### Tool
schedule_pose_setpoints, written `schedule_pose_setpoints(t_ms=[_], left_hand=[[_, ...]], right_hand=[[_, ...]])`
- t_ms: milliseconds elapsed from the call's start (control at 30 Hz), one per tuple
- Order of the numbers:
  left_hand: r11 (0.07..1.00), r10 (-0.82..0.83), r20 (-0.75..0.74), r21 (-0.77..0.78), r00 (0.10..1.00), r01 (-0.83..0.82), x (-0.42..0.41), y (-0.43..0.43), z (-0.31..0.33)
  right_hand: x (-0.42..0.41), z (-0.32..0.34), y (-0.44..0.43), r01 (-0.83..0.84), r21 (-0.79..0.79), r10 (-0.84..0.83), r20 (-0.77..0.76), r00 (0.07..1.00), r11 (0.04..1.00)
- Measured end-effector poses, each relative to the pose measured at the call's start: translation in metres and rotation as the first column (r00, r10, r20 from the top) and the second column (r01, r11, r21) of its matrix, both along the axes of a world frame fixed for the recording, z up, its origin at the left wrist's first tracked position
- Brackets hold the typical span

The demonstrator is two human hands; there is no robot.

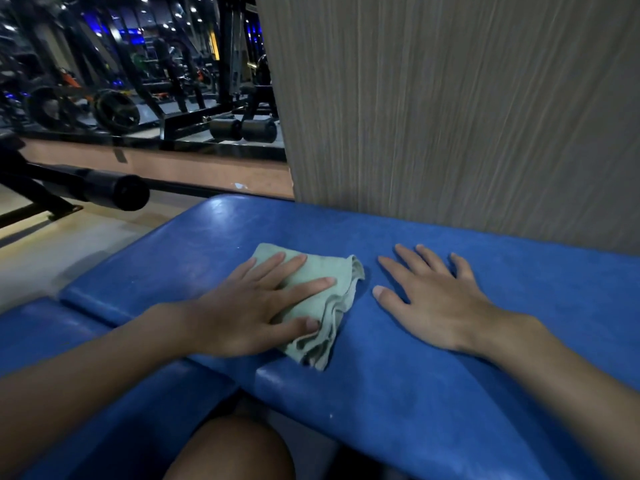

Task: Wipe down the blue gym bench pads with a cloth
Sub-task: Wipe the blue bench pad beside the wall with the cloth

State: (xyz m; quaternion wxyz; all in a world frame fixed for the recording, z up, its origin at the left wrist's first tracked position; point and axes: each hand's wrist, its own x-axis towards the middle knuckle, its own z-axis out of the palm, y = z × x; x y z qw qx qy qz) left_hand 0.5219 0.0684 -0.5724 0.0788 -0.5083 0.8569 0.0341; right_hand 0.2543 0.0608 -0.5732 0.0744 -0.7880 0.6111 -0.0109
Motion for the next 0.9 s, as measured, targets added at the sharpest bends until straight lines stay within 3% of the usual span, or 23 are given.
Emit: schedule_pose_setpoints(t_ms=[267, 400, 533, 733, 900], left_hand=[[0.993, 0.108, -0.012, -0.047, 0.994, -0.109, -0.045, -0.146, -0.006], [0.988, 0.145, -0.029, -0.052, 0.989, -0.146, -0.054, -0.174, -0.007], [0.991, 0.124, -0.01, -0.049, 0.992, -0.125, -0.042, -0.142, -0.009], [0.997, 0.016, 0.004, -0.072, 1.0, -0.016, 0.006, -0.026, -0.003], [0.999, 0.038, -0.021, -0.002, 0.999, -0.038, 0.038, 0.031, 0.0]], right_hand=[[0.0, -0.007, -0.002, -0.004, -0.023, 0.003, -0.029, 1.0, 1.0], [-0.001, -0.007, -0.002, 0.0, -0.032, -0.001, -0.02, 1.0, 0.999], [-0.001, -0.007, -0.002, 0.006, -0.022, -0.007, -0.009, 1.0, 1.0], [0.0, -0.002, -0.001, 0.022, 0.006, -0.022, -0.025, 0.999, 1.0], [0.019, 0.007, -0.007, -0.017, -0.082, 0.02, 0.031, 0.999, 0.997]])
